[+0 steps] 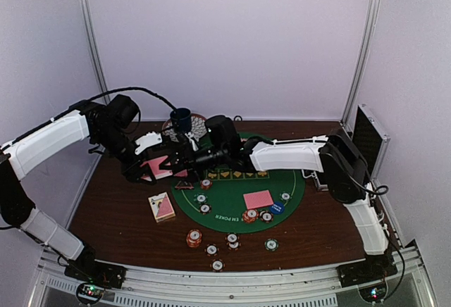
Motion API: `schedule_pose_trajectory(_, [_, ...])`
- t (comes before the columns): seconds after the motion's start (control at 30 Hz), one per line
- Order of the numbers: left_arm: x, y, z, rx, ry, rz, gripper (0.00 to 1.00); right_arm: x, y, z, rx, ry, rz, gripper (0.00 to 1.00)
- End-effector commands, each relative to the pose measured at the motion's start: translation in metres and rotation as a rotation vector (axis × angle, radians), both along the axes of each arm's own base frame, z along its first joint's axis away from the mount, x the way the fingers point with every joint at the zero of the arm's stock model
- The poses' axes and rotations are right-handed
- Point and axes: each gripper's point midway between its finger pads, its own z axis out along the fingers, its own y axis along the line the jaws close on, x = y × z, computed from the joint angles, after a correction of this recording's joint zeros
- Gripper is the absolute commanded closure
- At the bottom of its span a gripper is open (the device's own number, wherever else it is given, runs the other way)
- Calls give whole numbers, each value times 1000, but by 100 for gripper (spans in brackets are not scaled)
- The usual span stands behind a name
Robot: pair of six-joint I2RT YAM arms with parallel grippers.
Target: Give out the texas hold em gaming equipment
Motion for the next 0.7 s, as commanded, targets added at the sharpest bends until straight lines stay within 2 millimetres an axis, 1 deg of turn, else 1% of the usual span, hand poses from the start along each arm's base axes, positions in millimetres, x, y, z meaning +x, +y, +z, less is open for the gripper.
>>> schedule_pose_trajectory(0.0, [10, -9, 22, -63, -54, -4, 100, 13, -15, 0, -23, 5, -38, 44])
schedule_pose_trajectory(0.47, [10, -6, 20, -50, -58, -3, 100, 17, -30, 17, -13, -17, -53, 63])
schedule_pose_trajectory(0.63, [9, -6, 18, -45, -55, -4, 100, 15, -32, 27, 9, -12, -54, 69])
schedule_pose_trajectory(0.67, [9, -6, 18, -45, -56, -4, 100, 15, -32, 33, 30, -13, -55, 69])
